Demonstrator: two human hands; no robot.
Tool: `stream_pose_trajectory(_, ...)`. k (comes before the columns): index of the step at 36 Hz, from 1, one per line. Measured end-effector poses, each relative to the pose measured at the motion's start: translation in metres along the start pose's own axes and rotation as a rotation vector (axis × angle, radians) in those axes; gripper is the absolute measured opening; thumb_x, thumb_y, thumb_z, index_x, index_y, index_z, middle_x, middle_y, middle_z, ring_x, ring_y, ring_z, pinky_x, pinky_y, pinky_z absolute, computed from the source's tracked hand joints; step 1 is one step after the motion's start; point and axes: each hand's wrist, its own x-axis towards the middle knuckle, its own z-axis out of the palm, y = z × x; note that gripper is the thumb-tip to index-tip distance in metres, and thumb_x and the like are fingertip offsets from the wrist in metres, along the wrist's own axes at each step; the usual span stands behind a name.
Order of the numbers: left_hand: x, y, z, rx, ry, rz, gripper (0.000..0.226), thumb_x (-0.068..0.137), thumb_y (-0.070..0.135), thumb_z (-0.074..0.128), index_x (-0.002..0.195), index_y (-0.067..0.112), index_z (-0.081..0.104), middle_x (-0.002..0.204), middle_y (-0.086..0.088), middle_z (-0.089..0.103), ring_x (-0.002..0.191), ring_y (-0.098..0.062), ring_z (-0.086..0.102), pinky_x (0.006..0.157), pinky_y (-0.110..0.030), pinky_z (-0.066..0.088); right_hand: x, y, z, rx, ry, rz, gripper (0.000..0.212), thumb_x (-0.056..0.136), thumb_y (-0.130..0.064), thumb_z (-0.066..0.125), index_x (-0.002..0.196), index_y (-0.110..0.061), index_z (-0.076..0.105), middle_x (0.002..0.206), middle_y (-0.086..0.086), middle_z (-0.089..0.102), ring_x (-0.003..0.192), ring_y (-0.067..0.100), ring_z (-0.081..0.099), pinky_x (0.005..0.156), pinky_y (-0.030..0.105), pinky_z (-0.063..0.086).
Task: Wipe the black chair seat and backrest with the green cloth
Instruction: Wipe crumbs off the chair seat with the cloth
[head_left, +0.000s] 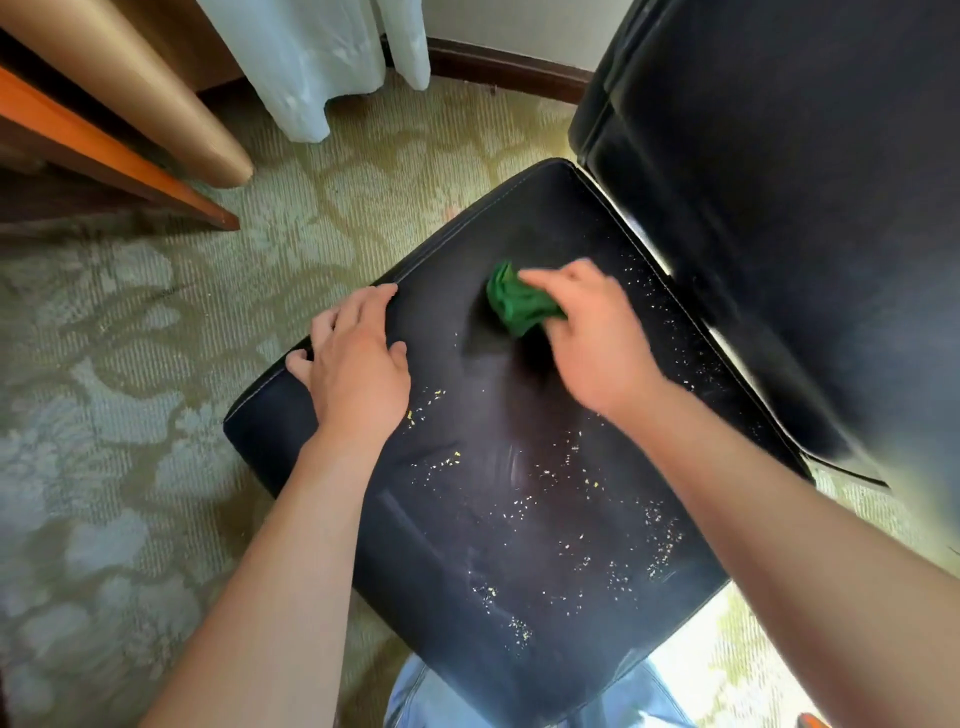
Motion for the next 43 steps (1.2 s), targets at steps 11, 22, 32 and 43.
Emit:
stream_pose_trajectory(11,-0.004,-0.022,-0.002,0.027,-0.024,0.121,0.054,0.098,0.010,0.052,0.146,0.036,0.049,0.163,0.016,0.028,0.144,-0.011,0.026,0.100,-0.040,0.023,0.039,-0.020,0.019,-0.118,-0.038,0.124,0.058,0.086,0.001,0.043,0.132,-0.033,0.057,0.122,-0.001,0.047,0.101,0.024,0.036,0.082,0.043,0.050)
stream_pose_trajectory(22,-0.006,-0.020,-0.008,0.035,-0.076,0.079,0.058,0.099,0.008,0.050,0.147,0.038,0.047,0.164,0.016,0.026,0.145,-0.009,0.022,0.092,-0.035,0.020,-0.034,-0.030,0.039,-0.281,-0.373,-0.253,0.046,0.089,-0.009,0.049,0.123,-0.038,0.060,0.115,-0.005,0.047,0.102,0.025,0.040,0.063,0.033,0.040)
stream_pose_trajectory(32,-0.003,0.009,-0.020,0.105,-0.152,0.041,0.055,0.097,0.021,0.054,0.149,0.031,0.040,0.164,0.005,0.027,0.145,-0.022,0.025,0.105,-0.050,0.028,-0.044,0.019,-0.010,-0.134,0.038,-0.050,0.060,0.080,-0.007,0.029,0.126,-0.029,0.062,0.116,-0.006,0.056,0.101,0.025,0.044,0.071,0.046,0.054)
stream_pose_trajectory(43,0.004,0.042,-0.003,0.185,-0.162,0.152,0.068,0.097,0.035,0.059,0.156,0.042,0.025,0.163,0.000,0.018,0.145,-0.027,0.018,0.109,-0.056,0.030,0.025,0.044,-0.016,0.094,0.416,0.534,0.058,0.089,0.000,0.042,0.140,-0.027,0.049,0.142,0.005,0.049,0.127,0.035,0.045,0.099,0.039,0.040)
